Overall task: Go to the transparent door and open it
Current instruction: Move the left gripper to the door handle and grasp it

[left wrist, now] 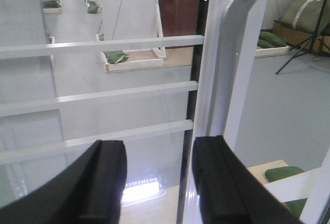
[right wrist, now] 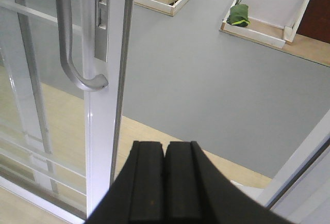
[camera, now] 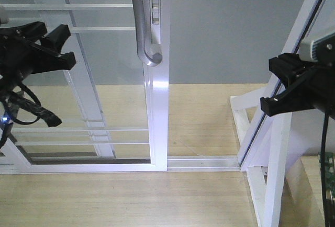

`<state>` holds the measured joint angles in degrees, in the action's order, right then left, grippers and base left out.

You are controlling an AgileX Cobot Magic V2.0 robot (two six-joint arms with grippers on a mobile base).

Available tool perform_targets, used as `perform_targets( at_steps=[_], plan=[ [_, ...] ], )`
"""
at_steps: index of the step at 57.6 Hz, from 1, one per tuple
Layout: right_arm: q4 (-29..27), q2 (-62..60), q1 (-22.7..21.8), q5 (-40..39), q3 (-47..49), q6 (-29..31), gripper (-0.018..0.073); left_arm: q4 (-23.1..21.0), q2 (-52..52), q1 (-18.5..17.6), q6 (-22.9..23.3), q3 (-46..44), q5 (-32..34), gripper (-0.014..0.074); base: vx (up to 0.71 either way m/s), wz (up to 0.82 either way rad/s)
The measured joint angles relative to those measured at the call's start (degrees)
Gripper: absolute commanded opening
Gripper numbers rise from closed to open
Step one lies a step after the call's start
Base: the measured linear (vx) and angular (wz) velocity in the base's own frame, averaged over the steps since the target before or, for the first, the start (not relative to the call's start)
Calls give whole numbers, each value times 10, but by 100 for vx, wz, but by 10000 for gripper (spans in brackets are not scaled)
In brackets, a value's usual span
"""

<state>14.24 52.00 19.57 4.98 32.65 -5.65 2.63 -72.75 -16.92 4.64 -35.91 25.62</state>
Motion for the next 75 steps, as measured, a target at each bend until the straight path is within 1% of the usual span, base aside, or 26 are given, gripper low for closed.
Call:
perform_targets(
  at_steps=[4, 10, 14, 17, 30, 42, 61, 75],
  plan=[
    [0, -22, 0, 0, -10, 0, -6, 36, -32, 0, 32, -1, 47, 479, 0, 0],
    [0, -40, 0, 3, -14, 0, -6, 95, -87, 0, 89, -1, 133, 483, 0, 0],
    [0, -41, 0, 4, -14, 0, -6, 120, -126, 0, 116, -14, 164, 483, 0, 0],
    [0, -41, 0, 5, -14, 0, -6, 127, -153, -3, 125, -29, 171, 483, 0, 0],
    [0, -41, 0, 6, -16, 0, -6, 130, -249, -26, 131, -137, 165, 483, 0, 0],
    [1, -41, 0, 6, -16, 0, -6, 133, -324, -44, 131, -239, 111, 483, 0, 0],
    [1, -41, 0, 7, -16, 0, -6, 131, -383, -45, 110, -352, 36, 483, 0, 0],
    [1, -41, 0, 7, -16, 0, -6, 131, -426, -45, 107, -415, 5, 478, 0, 0]
  ],
)
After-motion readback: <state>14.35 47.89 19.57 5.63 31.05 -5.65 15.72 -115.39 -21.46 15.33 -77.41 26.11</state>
